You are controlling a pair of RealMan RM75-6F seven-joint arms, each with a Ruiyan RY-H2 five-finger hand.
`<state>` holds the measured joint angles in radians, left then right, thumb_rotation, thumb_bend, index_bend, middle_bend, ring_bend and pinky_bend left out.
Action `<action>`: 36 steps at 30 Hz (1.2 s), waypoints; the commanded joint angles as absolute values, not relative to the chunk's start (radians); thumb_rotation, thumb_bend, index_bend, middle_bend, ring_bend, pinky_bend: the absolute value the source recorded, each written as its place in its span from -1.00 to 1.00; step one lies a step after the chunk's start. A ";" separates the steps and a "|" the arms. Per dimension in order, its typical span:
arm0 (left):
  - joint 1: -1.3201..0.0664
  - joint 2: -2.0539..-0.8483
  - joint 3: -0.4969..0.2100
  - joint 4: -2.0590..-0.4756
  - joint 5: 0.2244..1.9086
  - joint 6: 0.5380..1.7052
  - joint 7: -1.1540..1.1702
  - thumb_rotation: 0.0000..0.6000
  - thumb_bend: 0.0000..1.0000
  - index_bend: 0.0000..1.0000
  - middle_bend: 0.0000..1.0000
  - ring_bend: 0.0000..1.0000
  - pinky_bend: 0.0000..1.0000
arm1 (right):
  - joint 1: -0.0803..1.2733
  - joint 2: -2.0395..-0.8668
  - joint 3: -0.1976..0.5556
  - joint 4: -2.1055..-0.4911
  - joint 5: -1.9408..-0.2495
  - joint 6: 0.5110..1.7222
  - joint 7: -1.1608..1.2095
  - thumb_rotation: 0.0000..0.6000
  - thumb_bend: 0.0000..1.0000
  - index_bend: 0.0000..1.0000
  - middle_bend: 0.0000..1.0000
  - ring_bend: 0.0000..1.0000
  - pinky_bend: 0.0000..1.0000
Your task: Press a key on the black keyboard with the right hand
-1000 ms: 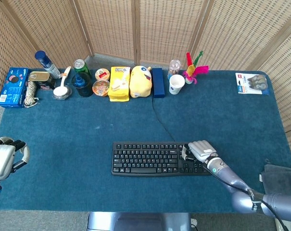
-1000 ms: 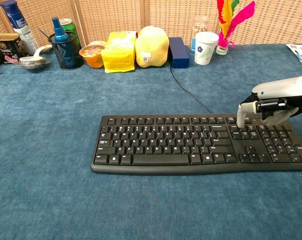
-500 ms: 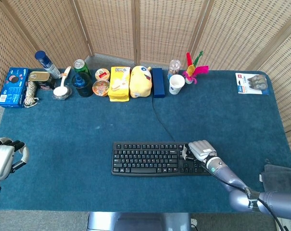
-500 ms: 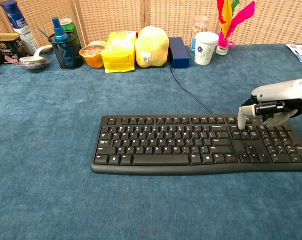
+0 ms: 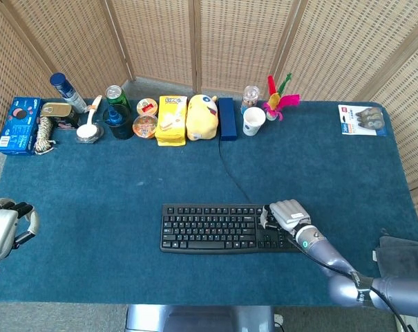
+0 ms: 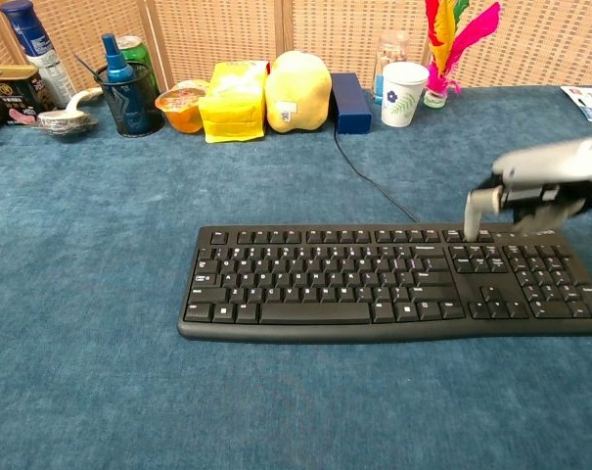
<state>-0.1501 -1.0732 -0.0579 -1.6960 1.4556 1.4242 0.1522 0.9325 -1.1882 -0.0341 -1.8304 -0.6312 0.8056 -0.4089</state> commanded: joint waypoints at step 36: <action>-0.027 -1.148 0.039 -1.640 1.506 1.509 0.079 -0.99 0.06 0.22 0.15 0.03 -0.42 | 0.198 -1.166 -0.088 -1.720 -1.374 1.587 -0.027 -1.00 0.23 -0.35 0.17 0.24 0.22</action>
<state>-0.0271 -1.1474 0.0393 -1.6412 1.5061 1.5087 0.0795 0.2050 -1.1609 -0.0911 -1.7252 -1.3708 1.5841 -0.0285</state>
